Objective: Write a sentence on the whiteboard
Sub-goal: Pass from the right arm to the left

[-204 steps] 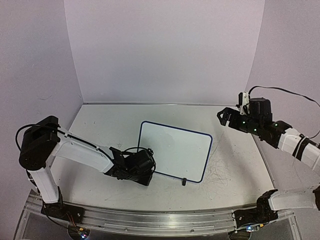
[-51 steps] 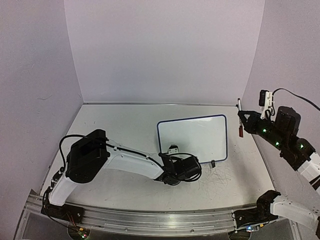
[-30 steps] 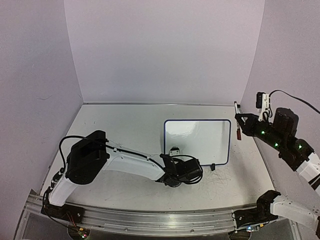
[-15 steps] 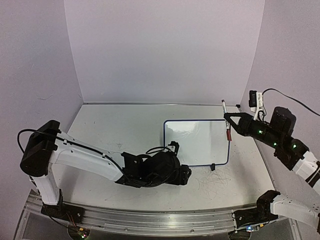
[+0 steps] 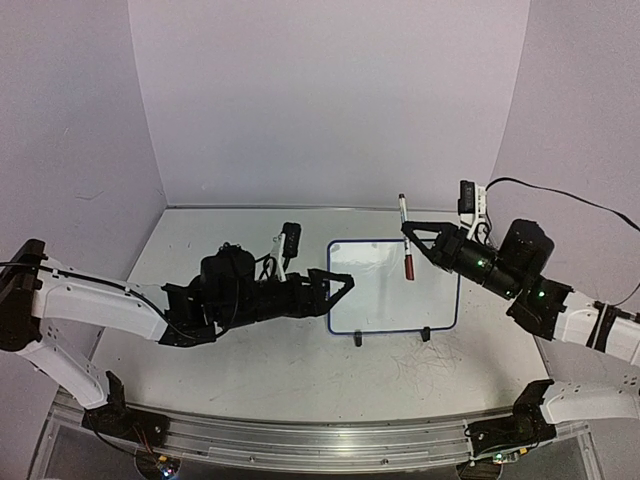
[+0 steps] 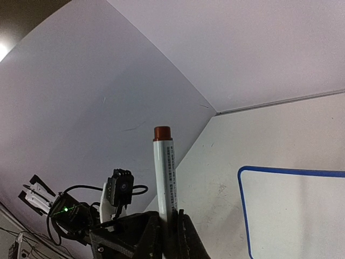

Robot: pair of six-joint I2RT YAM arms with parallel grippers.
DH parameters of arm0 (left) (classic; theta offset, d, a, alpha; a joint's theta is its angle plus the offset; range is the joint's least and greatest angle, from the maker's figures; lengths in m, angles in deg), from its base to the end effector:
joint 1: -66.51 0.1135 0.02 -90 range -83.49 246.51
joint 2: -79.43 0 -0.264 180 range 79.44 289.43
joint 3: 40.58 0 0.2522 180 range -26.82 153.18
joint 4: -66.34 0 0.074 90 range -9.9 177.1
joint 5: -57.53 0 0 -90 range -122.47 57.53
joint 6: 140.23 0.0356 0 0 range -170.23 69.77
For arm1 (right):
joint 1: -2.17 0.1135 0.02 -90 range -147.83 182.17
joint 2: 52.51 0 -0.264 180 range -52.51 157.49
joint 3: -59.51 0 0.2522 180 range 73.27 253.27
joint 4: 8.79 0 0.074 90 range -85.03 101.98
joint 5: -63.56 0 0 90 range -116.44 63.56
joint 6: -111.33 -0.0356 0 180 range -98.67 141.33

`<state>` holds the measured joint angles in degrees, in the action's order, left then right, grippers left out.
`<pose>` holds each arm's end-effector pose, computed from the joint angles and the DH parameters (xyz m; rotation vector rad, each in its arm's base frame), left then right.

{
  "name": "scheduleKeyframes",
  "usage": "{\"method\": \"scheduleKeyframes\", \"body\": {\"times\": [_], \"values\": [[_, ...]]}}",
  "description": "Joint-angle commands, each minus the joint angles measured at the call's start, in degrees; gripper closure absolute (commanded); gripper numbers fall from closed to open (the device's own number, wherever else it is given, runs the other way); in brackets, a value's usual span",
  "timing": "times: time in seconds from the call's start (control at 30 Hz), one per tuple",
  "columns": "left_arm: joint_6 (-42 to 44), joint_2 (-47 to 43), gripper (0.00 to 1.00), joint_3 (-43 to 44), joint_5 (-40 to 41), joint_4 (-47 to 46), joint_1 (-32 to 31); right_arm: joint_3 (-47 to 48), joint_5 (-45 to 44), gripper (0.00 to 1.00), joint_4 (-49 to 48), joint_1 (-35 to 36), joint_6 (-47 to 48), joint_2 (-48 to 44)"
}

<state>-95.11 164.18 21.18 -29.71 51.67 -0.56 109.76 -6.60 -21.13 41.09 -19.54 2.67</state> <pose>0.1326 -0.3092 0.2620 0.3320 1.9021 -1.3570 0.1691 0.1521 0.3224 -0.2869 1.5807 1.3619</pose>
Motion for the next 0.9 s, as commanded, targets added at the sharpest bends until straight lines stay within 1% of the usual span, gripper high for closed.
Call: {"method": "scheduleKeyframes", "body": {"times": [0.0, 0.1, 0.3, 0.4, 0.53, 0.7, 0.87], "values": [[-0.41, -2.73, 0.12, -1.74, -7.33, -12.32, -0.34, 2.14, -3.60, 1.00, -11.61, 2.32, -4.20, 3.39], [-1.50, -1.31, 0.11, -1.04, -8.10, -13.72, -0.35, 3.77, -4.42, 1.00, -14.28, 3.74, -5.46, 5.62], [-1.56, 2.61, 0.11, 2.40, -12.43, -17.51, -0.34, 4.67, -4.36, 1.00, -16.97, 5.04, -7.50, 8.06], [-1.41, 4.70, 0.13, 4.75, -14.73, -19.03, -0.32, 4.41, -4.57, 1.00, -17.46, 5.60, -8.07, 8.38], [-0.91, 6.90, 0.15, 7.38, -15.79, -19.85, -0.34, 3.85, -4.32, 1.00, -18.27, 6.30, -8.97, 8.66], [0.95, 8.90, 0.22, 10.39, -16.51, -20.53, -0.34, 2.98, -4.26, 1.00, -19.11, 7.45, -9.78, 8.95], [0.75, 10.65, 0.30, 12.45, -16.14, -20.54, -0.20, 2.57, -4.20, 1.00, -19.51, 8.46, -10.04, 8.60]]}}
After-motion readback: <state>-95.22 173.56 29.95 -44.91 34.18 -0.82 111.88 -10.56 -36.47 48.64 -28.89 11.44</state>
